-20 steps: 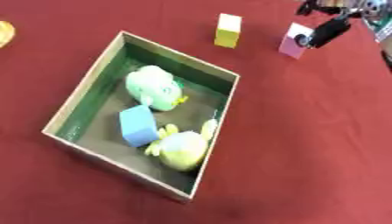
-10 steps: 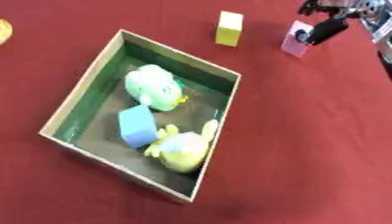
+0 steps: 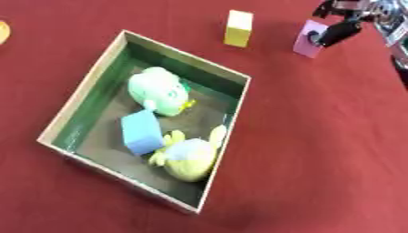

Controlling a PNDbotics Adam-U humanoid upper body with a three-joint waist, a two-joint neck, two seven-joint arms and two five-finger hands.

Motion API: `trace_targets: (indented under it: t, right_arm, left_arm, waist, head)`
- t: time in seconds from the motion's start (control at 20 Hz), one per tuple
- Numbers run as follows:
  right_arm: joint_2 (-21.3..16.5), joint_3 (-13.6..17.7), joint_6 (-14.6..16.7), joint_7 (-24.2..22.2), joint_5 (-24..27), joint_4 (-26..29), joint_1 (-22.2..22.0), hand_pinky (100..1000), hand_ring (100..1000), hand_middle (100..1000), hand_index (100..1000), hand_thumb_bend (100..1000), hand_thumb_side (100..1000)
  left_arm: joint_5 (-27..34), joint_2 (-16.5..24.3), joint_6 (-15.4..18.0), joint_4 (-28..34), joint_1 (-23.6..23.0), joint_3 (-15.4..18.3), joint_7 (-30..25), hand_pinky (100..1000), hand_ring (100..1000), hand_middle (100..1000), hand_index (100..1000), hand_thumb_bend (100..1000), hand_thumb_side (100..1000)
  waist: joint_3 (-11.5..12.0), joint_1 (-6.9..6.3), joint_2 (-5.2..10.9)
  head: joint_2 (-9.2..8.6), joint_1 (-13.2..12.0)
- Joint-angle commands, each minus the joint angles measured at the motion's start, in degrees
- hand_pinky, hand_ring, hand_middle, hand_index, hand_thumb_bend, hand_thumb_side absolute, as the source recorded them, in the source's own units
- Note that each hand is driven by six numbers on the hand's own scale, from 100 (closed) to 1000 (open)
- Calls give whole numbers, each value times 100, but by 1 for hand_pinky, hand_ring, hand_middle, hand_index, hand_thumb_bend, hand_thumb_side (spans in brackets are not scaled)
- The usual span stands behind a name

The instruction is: Pick up objects on the table and place them in the box.

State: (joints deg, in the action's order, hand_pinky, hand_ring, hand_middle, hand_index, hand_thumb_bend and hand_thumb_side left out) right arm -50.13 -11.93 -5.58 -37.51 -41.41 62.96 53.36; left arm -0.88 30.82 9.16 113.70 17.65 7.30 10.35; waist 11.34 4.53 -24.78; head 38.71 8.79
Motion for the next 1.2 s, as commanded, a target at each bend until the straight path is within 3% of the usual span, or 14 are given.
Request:
trace_targets:
  t: [0.05,0.45,0.75,1.0,1.2]
  right_arm:
    - [-128,105,17,-7,-98,-48,103,903,988,904,953,160,487]
    - [-70,100,71,-45,-174,-139,138,904,990,906,956,175,514]
    - [-41,117,130,-94,-78,-91,156,893,977,892,954,100,478]
    - [-71,120,95,-219,98,14,163,892,977,885,959,100,478]
    - [-45,85,122,-368,40,-59,151,883,966,845,945,164,360]
  left_arm:
    - [28,177,0,90,38,63,14,792,625,674,850,100,603]
    - [40,180,1,90,54,59,8,792,625,674,850,100,603]
    - [46,183,-5,90,45,65,11,793,626,674,850,100,602]
    - [44,186,-4,90,43,66,9,793,627,674,849,100,602]
    - [46,185,-1,90,59,61,3,794,628,674,849,100,602]
  waist:
    - [6,-38,95]
    - [20,-31,43]
    - [31,-28,18]
    - [14,-6,22]
    - [27,3,16]
  head:
    - [-95,21]
    - [-122,29]
    - [-106,25]
    - [-93,23]
    - [-130,36]
